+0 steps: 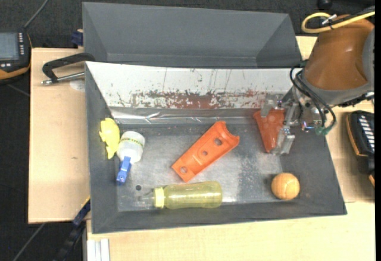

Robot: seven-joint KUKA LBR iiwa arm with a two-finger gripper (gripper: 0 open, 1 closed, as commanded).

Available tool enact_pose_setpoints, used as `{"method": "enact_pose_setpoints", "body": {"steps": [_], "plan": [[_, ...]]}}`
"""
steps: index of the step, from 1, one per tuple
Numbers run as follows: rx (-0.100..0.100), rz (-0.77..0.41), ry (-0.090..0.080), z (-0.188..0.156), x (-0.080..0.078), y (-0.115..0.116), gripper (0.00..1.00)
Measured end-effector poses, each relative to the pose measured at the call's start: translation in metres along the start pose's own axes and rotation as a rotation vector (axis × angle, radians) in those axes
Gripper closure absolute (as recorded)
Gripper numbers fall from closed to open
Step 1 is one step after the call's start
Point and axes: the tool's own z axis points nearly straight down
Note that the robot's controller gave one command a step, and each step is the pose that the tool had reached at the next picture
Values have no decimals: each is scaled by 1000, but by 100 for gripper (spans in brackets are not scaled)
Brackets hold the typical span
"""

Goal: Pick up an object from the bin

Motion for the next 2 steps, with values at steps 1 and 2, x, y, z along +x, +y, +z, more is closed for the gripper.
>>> {"method": "enact_pose_setpoints", "body": {"steps": [1, 2], "plan": [[0, 0, 0, 0, 0, 0, 0], [1, -46, -7, 62, 4, 40, 0]]}}
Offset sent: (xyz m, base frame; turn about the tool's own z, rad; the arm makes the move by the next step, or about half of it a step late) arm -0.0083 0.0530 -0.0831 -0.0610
